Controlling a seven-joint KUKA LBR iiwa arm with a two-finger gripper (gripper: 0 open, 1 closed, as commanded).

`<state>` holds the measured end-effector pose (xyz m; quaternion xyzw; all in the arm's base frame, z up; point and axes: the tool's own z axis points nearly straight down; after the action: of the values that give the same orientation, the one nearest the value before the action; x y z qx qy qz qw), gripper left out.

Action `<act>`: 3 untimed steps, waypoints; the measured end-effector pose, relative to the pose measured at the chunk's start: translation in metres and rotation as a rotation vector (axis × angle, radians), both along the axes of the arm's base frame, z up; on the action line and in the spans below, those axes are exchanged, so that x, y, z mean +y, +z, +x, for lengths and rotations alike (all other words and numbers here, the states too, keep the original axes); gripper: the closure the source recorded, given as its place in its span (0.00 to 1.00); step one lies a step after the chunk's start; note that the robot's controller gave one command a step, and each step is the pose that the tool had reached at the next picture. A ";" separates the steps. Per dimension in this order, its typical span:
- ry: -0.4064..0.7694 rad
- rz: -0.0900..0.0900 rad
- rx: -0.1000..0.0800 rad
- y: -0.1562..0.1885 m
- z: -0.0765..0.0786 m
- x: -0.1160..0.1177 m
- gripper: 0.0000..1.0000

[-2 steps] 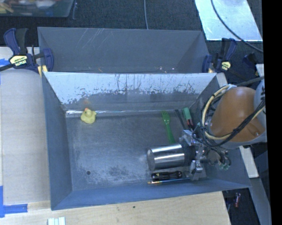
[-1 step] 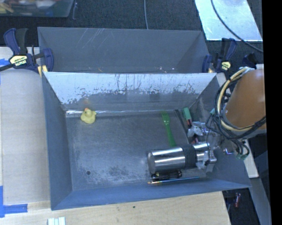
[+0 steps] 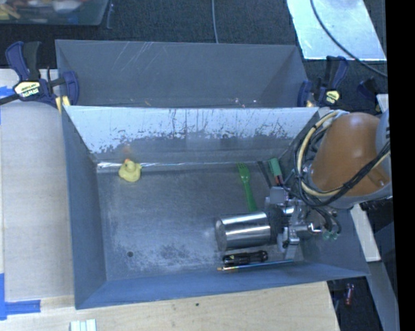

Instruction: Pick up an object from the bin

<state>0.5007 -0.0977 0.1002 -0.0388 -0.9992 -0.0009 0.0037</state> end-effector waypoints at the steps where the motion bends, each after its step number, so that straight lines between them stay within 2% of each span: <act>1: -0.058 0.001 -0.002 -0.027 -0.010 -0.004 0.00; 2: -0.089 0.006 0.033 -0.027 -0.003 -0.005 1.00; 3: -0.089 0.006 0.033 -0.027 -0.003 -0.005 1.00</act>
Offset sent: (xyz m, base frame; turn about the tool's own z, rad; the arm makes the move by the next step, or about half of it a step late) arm 0.0033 -0.0062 -0.0302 0.0985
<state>0.4977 -0.1025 0.0736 -0.0829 -0.9963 -0.0034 0.0202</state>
